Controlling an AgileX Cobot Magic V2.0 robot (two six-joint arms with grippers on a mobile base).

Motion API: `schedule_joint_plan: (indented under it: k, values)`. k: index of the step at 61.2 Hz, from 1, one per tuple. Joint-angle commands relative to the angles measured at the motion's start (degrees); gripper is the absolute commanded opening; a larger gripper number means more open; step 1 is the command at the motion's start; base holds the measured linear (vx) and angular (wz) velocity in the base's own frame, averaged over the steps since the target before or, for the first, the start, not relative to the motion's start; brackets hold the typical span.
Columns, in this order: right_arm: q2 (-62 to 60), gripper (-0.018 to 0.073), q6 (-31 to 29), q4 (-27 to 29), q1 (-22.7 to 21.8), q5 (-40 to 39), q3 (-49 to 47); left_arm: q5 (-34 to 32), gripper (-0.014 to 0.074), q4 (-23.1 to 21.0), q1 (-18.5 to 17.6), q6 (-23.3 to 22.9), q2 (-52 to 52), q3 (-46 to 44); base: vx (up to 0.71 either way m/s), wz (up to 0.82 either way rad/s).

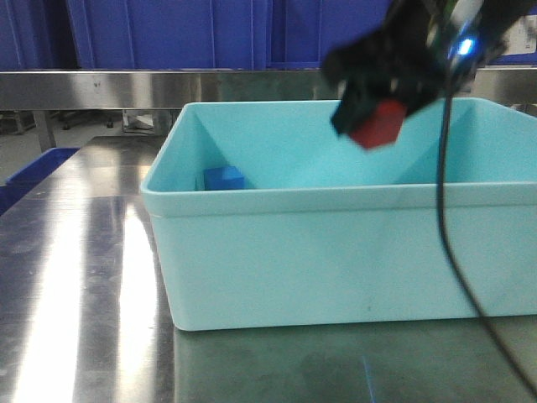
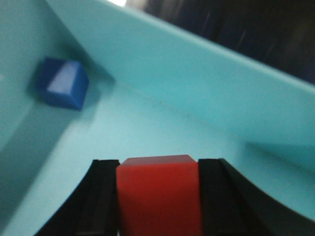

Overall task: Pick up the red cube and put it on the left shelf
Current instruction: 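Close the right gripper on the red cube and lift it out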

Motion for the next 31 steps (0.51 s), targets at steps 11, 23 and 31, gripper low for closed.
schedule_joint_plan:
  k: [11,23,31]
  values:
    - [-15.33,0.0058,-0.39,-0.78,0.03,-4.2,-0.72,-5.13,0.0106,-0.27,-0.38,0.03,-0.02,1.26,0.0,0.0]
    - [-23.86,0.0058,-0.39,-0.78,-0.03,-6.16,6.02,-5.13,0.0106,-0.27,-0.38,0.03,-0.02,1.26,0.0,0.0]
    - [-29.56,0.0058,-0.39,-0.78,-0.03,-7.78,12.49,-5.13,0.0106,-0.27,-0.38,0.03,-0.02,1.26,-0.03,-0.15]
